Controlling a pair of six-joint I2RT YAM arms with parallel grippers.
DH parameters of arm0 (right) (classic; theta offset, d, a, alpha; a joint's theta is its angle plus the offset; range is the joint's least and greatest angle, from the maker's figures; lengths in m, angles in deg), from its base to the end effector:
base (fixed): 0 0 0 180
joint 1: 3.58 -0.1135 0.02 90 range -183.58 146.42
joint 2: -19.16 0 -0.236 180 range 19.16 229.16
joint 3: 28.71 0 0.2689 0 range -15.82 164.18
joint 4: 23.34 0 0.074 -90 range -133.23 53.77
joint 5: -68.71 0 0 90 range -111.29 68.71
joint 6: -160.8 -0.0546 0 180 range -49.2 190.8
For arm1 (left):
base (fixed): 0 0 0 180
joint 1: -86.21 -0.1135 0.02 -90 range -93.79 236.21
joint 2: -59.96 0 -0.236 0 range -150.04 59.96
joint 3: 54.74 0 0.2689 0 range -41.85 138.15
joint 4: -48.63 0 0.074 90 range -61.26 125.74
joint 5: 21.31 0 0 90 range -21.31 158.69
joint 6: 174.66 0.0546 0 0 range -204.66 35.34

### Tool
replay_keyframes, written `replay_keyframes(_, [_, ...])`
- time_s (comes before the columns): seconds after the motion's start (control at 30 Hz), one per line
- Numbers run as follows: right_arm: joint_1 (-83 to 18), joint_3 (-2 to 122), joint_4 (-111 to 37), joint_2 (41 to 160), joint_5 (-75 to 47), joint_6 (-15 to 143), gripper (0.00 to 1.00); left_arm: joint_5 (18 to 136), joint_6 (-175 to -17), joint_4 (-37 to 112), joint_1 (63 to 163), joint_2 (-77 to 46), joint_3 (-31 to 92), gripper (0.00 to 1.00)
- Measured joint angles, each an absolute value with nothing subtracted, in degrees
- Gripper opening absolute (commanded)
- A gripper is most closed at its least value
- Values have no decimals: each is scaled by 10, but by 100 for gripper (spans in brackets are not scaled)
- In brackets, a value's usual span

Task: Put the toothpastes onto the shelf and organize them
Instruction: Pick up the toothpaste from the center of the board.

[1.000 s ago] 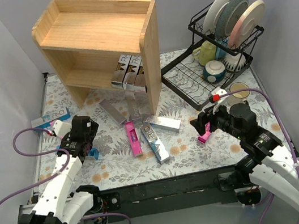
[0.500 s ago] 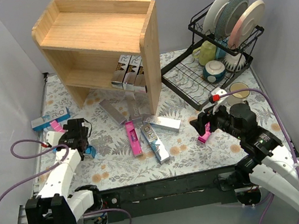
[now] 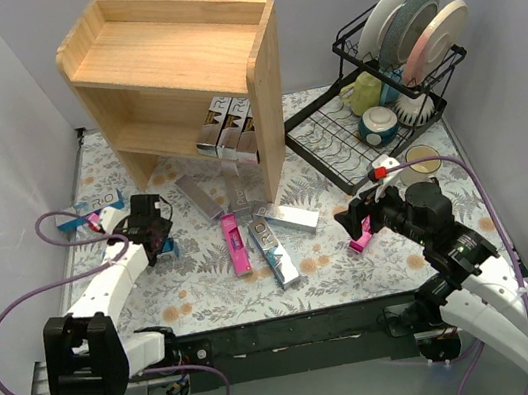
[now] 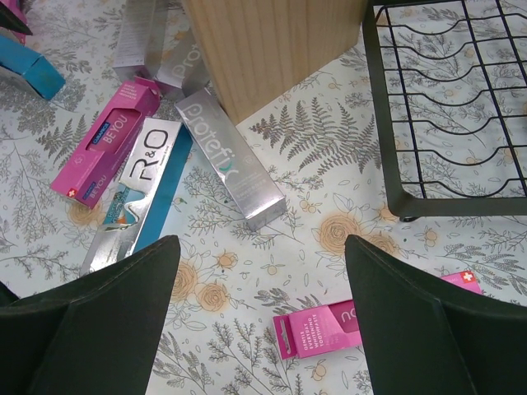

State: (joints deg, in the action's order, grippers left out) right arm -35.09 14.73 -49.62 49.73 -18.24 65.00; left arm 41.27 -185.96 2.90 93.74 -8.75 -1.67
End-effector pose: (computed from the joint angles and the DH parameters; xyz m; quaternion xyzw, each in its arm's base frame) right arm 0.1724 0.1091 0.2636 -0.1906 0.7612 0.2179 0.5803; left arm 0.2531 -0.0081 0.1534 -0.7272 0.6006 -0.0617 0.3265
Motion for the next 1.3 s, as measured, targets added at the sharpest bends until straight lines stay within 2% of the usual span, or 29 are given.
replay_keyframes(0.1, [-351, 147, -496, 499, -181, 650, 89, 435, -1851, 20, 985, -93, -5, 66])
replay_keyframes(0.2, [-351, 147, -496, 500, -181, 650, 89, 450, -1864, -6, 1022, -89, 3, 72])
replay_keyframes(0.23, [-351, 147, -496, 500, -181, 650, 89, 450, -1870, -15, 1025, -84, 3, 78])
replay_keyframes(0.37, [-351, 147, -495, 500, -181, 650, 89, 438, -1919, -61, 1027, -40, 3, 89])
replay_keyframes(0.5, [-351, 147, -494, 500, -181, 650, 89, 421, -1958, -96, 1026, -18, 3, 94])
replay_keyframes(0.83, [-351, 147, -494, 498, -177, 650, 89, 414, -1982, -79, 1014, -98, -2, 94])
replay_keyframes(1.1, [-351, 147, -494, 499, -177, 650, 89, 395, -1987, -34, 1001, -155, 9, 91])
replay_keyframes(1.23, [-351, 147, -494, 499, -177, 650, 89, 393, -1987, -22, 998, -190, 14, 85])
replay_keyframes(1.3, [-351, 147, -494, 499, -177, 650, 89, 393, -1987, -18, 998, -201, 14, 78])
